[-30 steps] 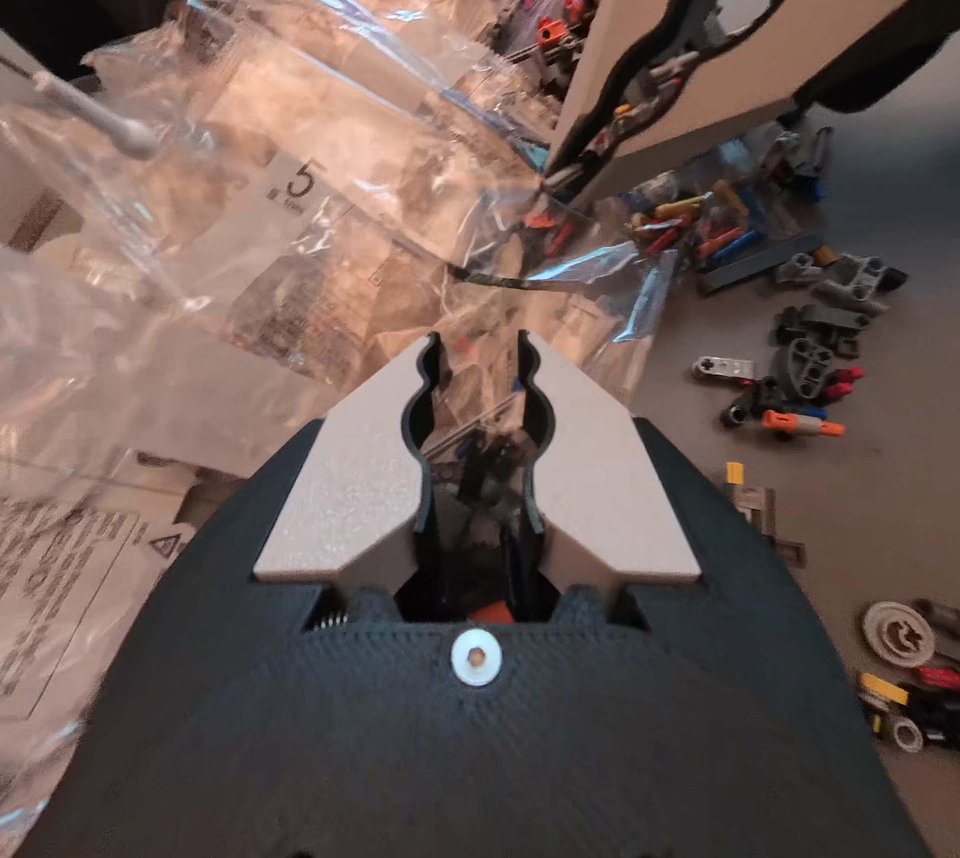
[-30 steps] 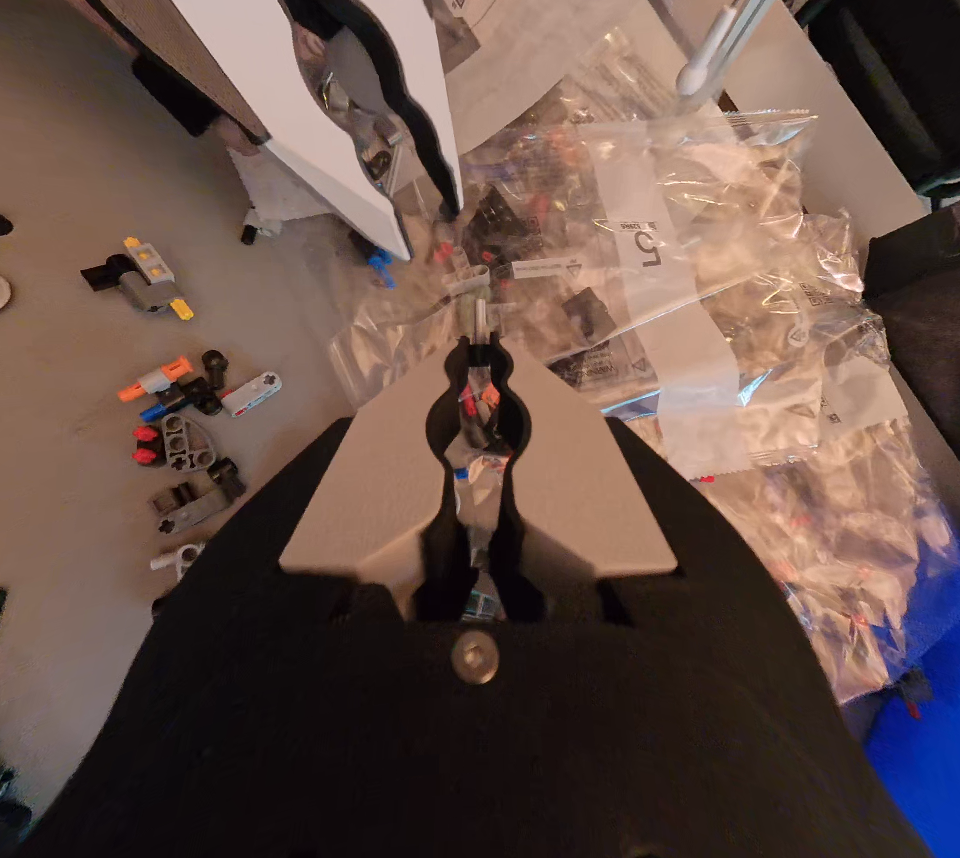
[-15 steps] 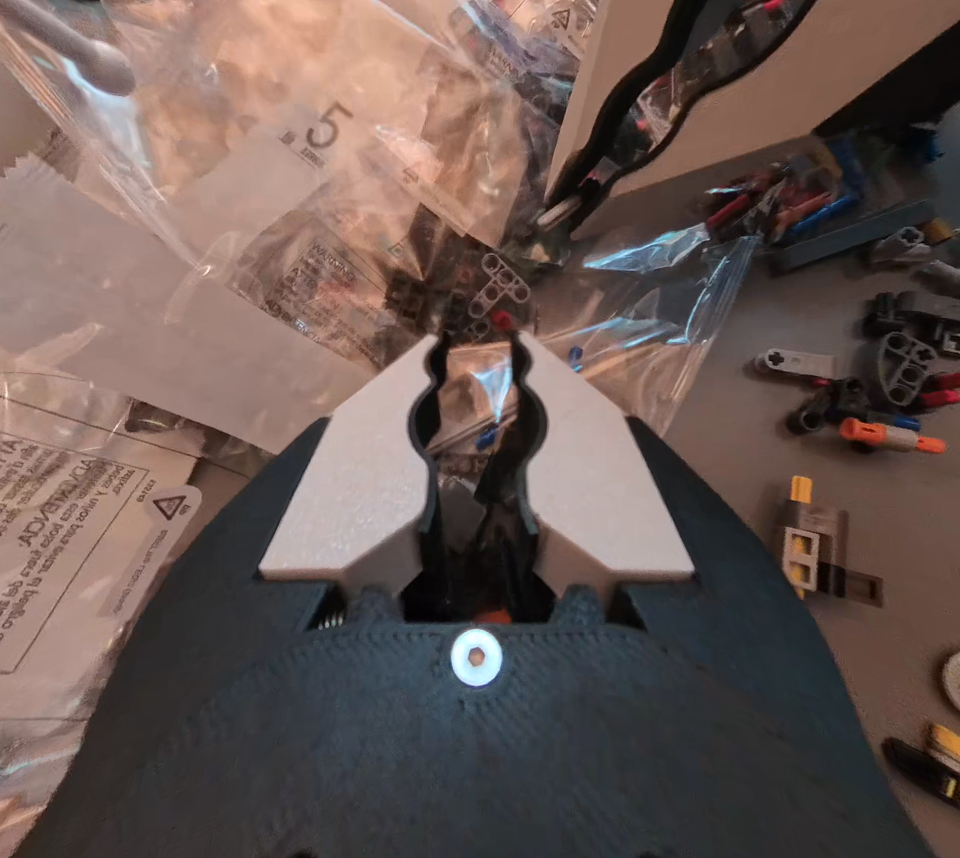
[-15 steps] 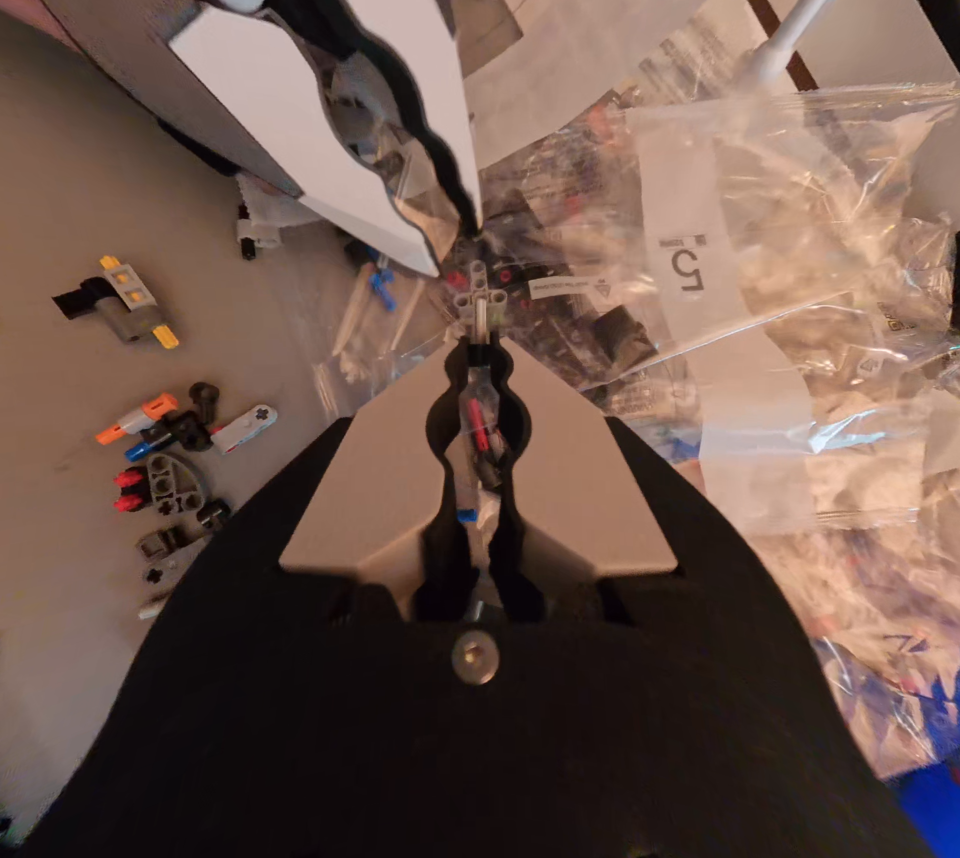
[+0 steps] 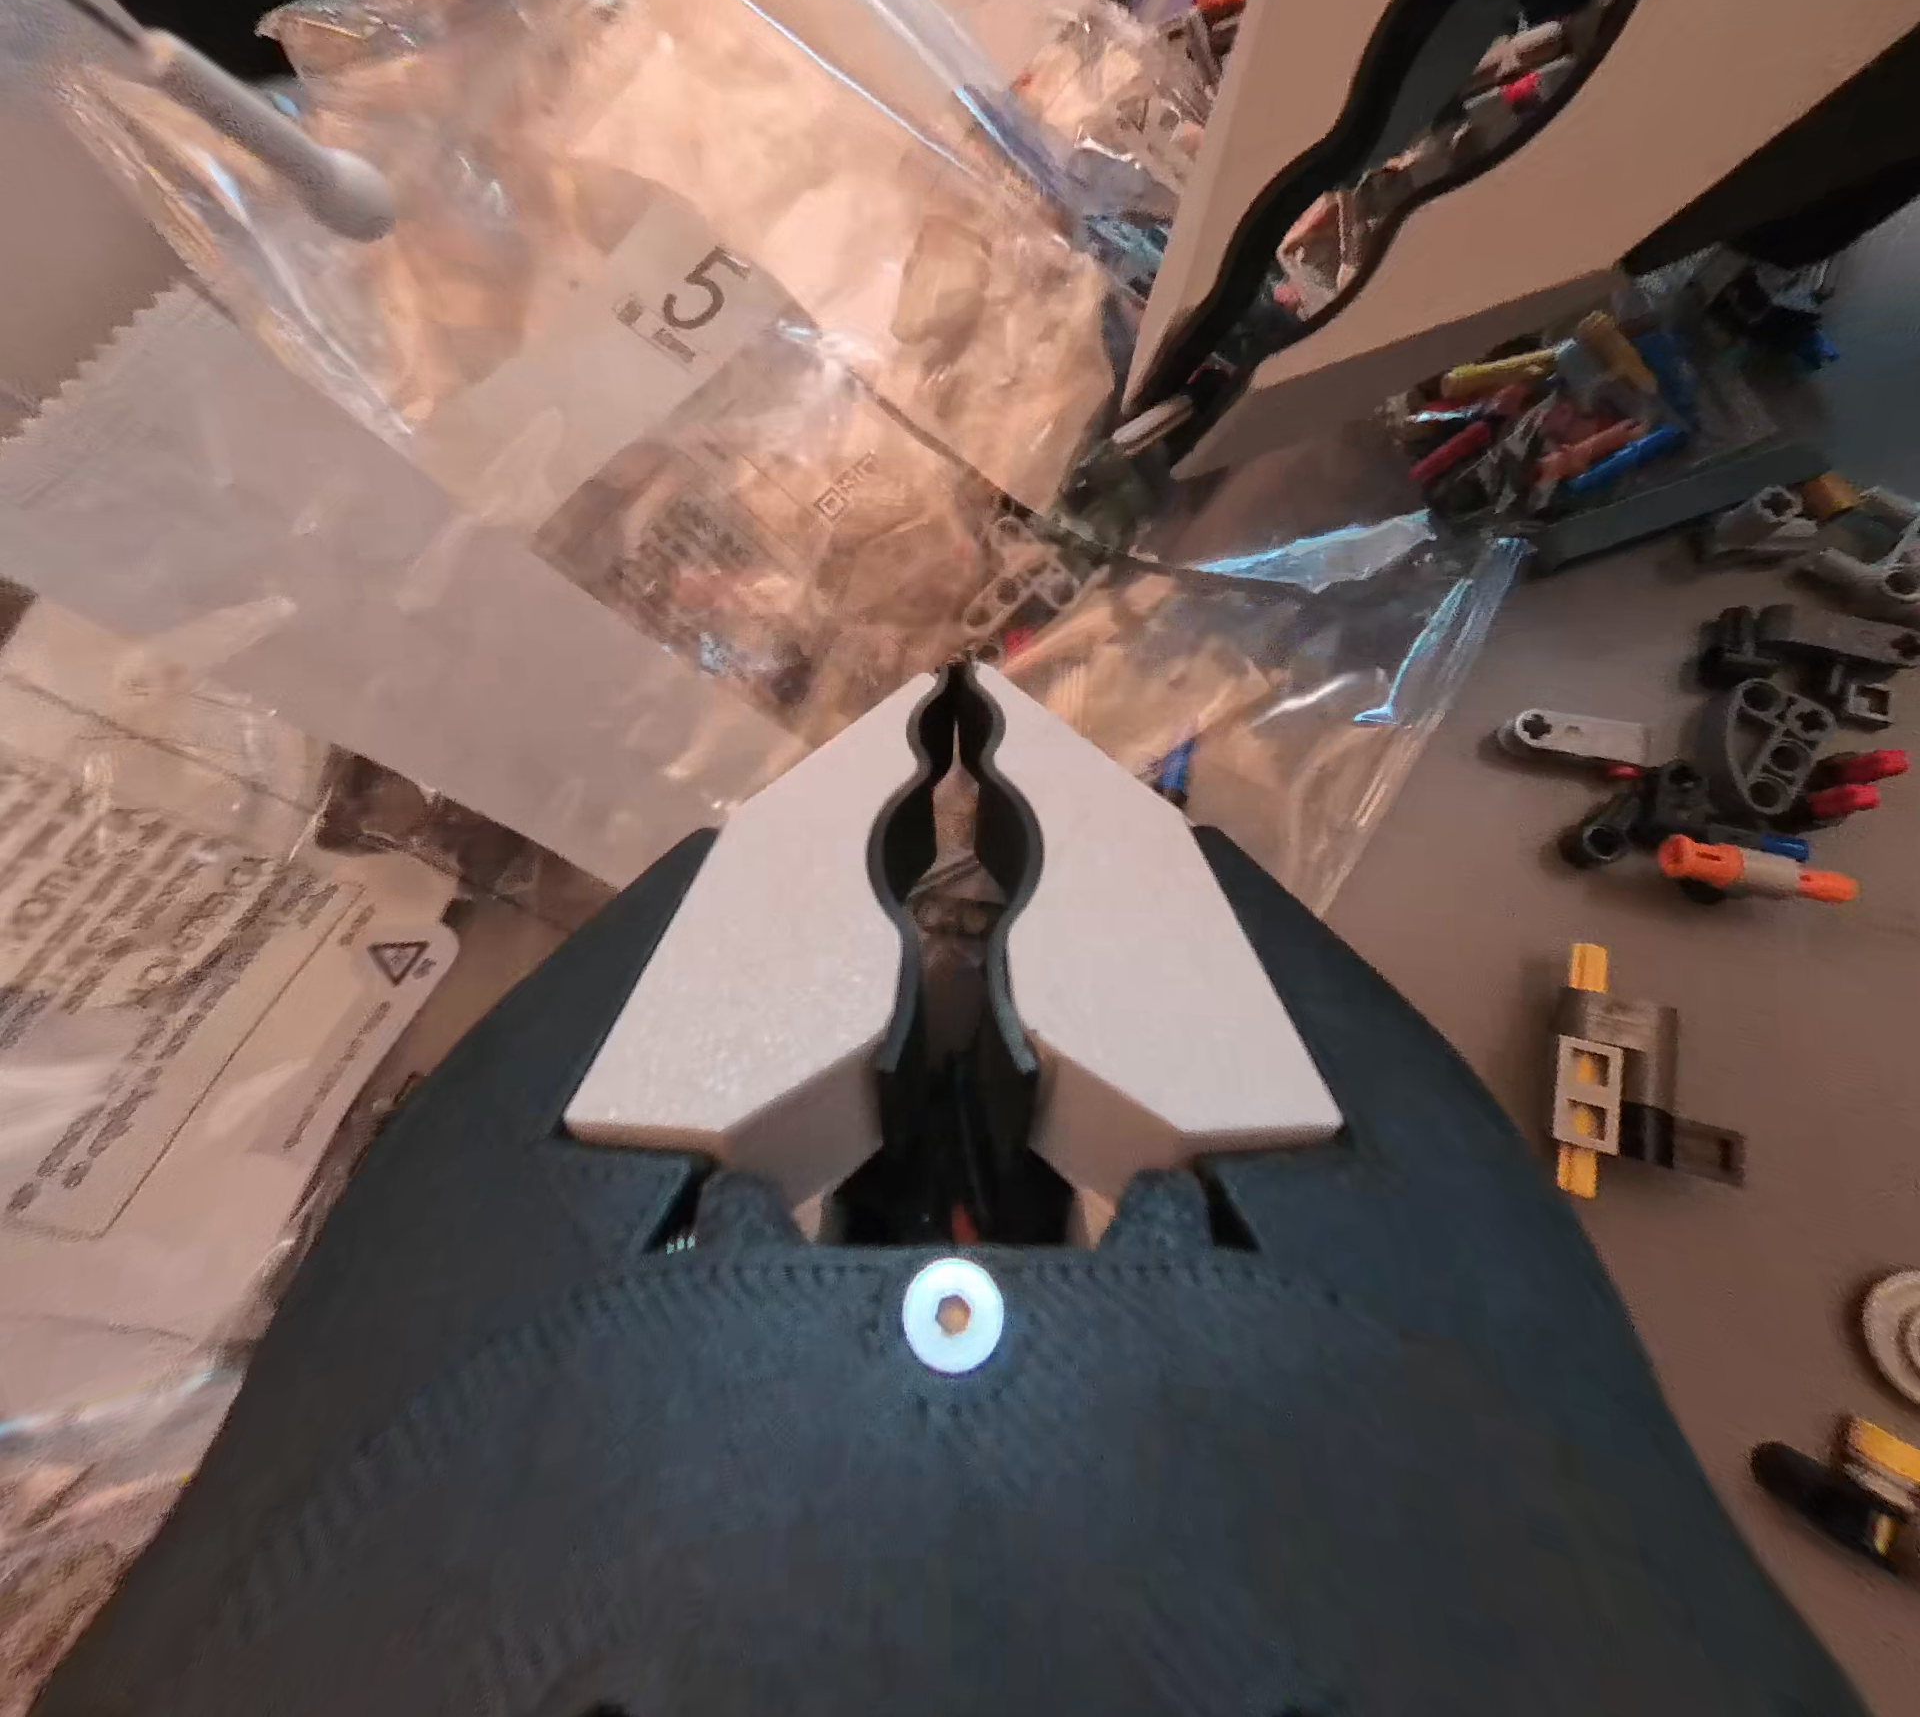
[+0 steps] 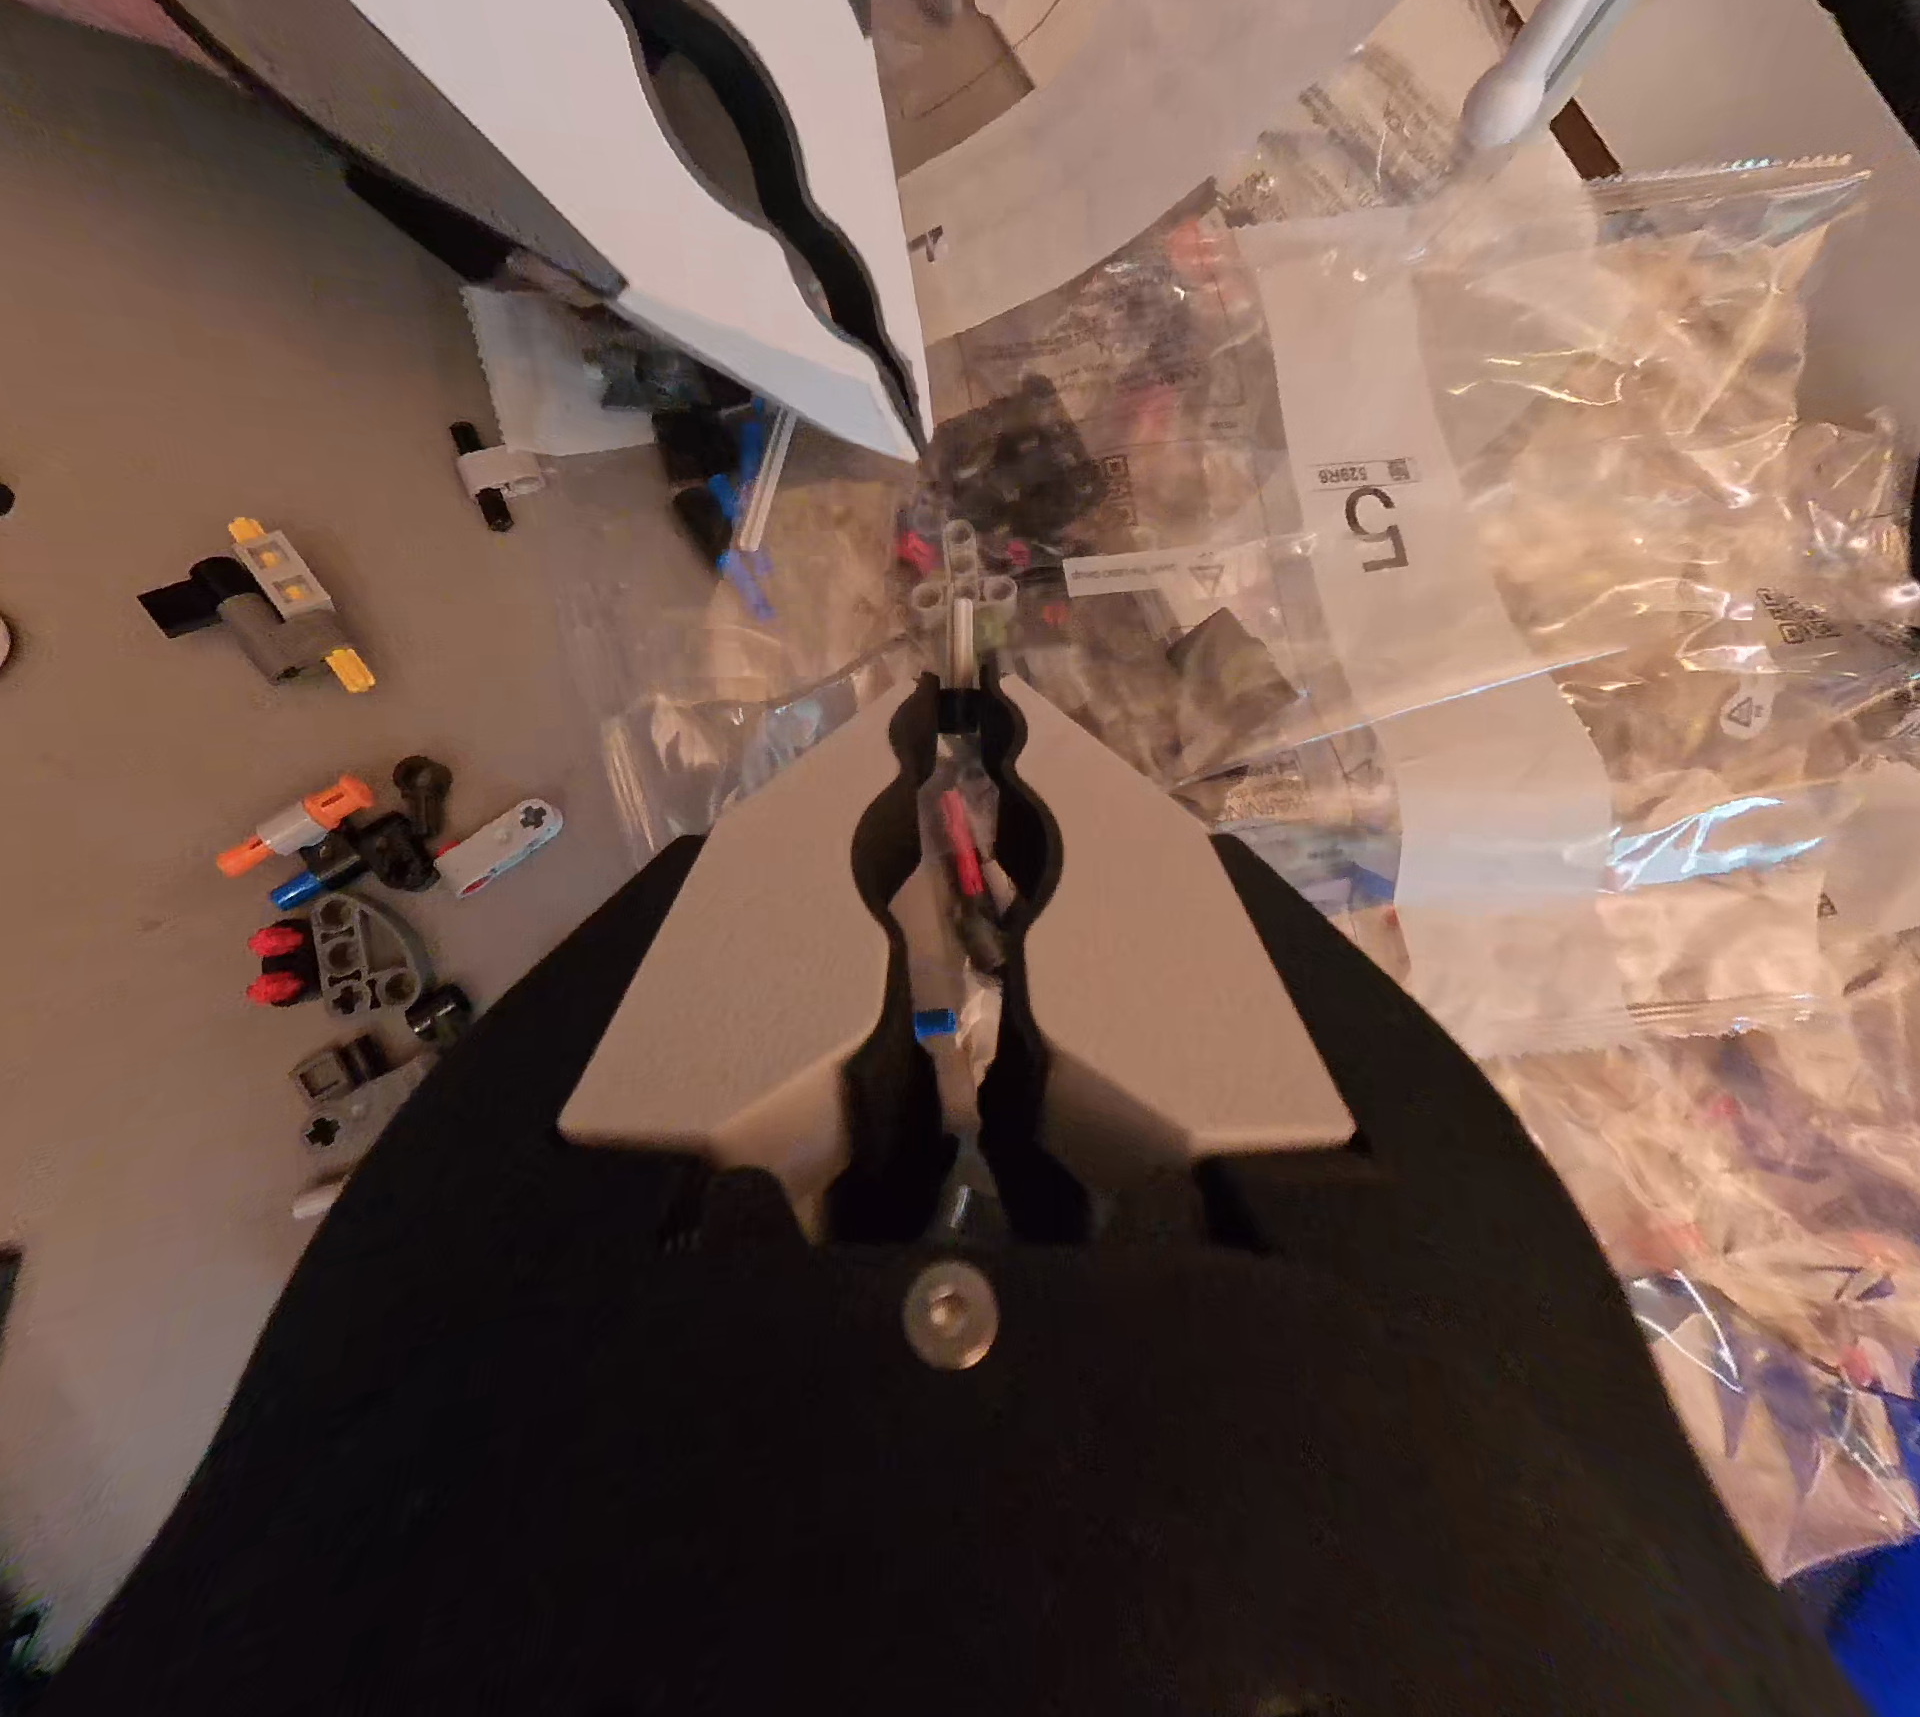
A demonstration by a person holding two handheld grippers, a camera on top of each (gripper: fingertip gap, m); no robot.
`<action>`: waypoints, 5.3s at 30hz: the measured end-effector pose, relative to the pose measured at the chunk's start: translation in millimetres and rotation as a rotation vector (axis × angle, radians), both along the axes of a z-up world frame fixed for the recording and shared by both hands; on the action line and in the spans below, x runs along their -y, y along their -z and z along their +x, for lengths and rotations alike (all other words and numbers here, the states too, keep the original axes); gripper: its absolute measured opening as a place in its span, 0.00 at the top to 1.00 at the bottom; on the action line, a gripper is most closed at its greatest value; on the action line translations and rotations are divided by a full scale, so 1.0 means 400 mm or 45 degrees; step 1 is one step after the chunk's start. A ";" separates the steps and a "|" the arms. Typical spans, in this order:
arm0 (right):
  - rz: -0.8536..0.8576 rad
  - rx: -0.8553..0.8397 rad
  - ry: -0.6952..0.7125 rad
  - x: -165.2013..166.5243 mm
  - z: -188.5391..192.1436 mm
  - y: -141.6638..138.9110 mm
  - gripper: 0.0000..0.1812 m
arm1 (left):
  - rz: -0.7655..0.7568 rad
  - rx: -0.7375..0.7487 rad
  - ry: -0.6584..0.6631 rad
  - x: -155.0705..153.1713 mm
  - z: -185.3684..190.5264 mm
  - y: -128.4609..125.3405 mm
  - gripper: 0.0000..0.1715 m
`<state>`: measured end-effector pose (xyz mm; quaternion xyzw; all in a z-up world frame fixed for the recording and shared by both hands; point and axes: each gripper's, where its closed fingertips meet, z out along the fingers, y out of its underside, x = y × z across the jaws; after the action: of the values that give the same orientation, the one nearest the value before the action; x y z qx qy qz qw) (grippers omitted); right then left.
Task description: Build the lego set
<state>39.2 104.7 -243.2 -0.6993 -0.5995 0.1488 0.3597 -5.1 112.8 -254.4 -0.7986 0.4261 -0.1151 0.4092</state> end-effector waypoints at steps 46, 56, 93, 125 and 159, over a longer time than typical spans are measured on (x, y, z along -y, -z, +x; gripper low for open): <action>-0.047 -0.005 -0.051 0.028 0.006 0.005 0.98 | -0.130 -0.008 0.119 0.058 -0.012 0.009 1.00; 0.054 0.206 -0.202 0.076 0.030 0.037 0.97 | -0.169 -0.051 0.102 0.057 -0.023 0.038 1.00; 0.239 0.339 -0.365 0.119 -0.042 0.082 0.97 | -0.247 0.073 0.119 0.070 0.000 0.030 0.85; 0.052 0.086 -0.185 0.068 -0.034 0.039 0.97 | -0.214 -0.104 0.256 0.108 0.052 0.060 0.99; -0.039 0.065 -0.147 0.064 -0.019 0.042 0.97 | -0.066 0.221 0.276 0.094 0.031 -0.072 1.00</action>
<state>31.6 79.2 -260.0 -0.6725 -0.6455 0.1607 0.3244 7.5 75.3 -225.5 -0.7452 0.4698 -0.2383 0.4089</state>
